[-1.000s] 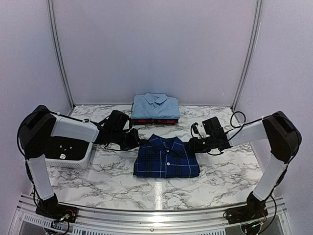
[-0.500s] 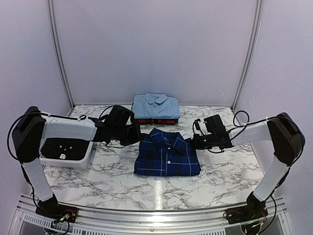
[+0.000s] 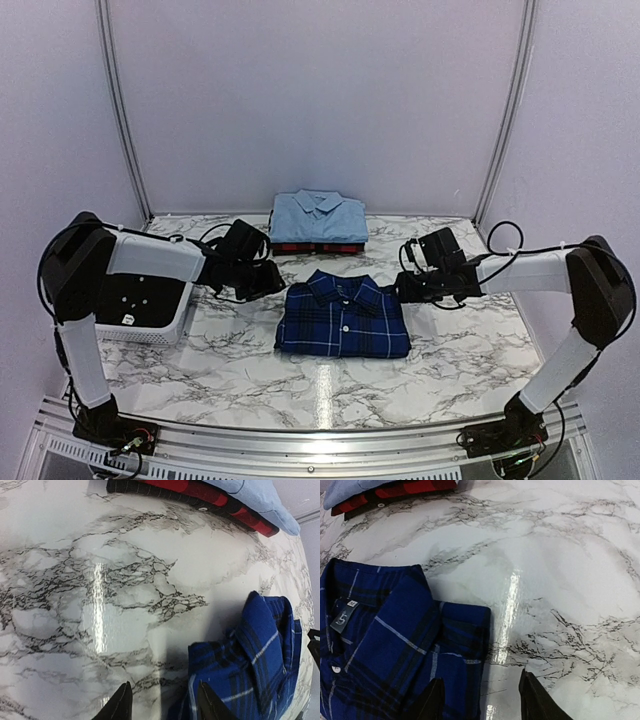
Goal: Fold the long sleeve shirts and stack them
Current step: Adjust the square-folded shirt at the center of the board, then move the square-folded shirt to the center of the board.
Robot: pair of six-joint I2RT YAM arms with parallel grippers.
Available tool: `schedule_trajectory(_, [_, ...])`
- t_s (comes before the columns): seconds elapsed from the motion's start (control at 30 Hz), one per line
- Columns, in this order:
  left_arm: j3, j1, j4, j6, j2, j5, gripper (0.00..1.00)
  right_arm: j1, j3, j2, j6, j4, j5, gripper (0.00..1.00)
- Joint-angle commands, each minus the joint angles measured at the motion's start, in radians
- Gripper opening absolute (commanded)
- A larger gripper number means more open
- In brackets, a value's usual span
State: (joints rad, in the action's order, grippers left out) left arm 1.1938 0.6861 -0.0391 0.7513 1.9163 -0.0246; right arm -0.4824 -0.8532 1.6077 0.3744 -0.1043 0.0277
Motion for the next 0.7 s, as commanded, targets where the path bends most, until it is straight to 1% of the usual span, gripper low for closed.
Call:
schedule_trajectory(0.0, [-0.074,-0.002,-0.015,0.005,-0.122,-0.027,0.46,-0.110,-0.102,-0.067,-0.011,-0.118,-0.130,0.48])
schedule_trajectory(0.13, [-0.141,0.012,0.029,0.015,-0.174,-0.100,0.44,-0.243,-0.151,-0.040,0.010,-0.125,-0.155,0.49])
schedule_trajectory(0.23, [-0.161,0.033,0.073,0.017,-0.190,-0.141,0.45,-0.346,-0.218,0.041,0.016,-0.153,-0.190,0.51])
schedule_trajectory(0.3, [-0.162,0.045,0.075,0.016,-0.178,-0.148,0.46,-0.391,-0.265,0.096,0.015,-0.169,-0.213,0.53])
schedule_trajectory(0.43, [-0.170,0.061,0.071,0.022,-0.150,-0.142,0.48,-0.450,-0.322,0.184,0.020,-0.186,-0.227,0.55])
schedule_trajectory(0.57, [-0.167,0.084,0.053,0.016,-0.115,-0.137,0.55,-0.492,-0.361,0.274,0.023,-0.232,-0.275,0.60])
schedule_trajectory(0.63, [-0.160,0.097,0.041,0.011,-0.094,-0.122,0.57,-0.502,-0.367,0.310,0.028,-0.254,-0.293,0.63])
schedule_trajectory(0.67, [-0.155,0.105,0.007,0.009,-0.083,-0.106,0.57,-0.505,-0.365,0.319,0.032,-0.260,-0.297,0.64])
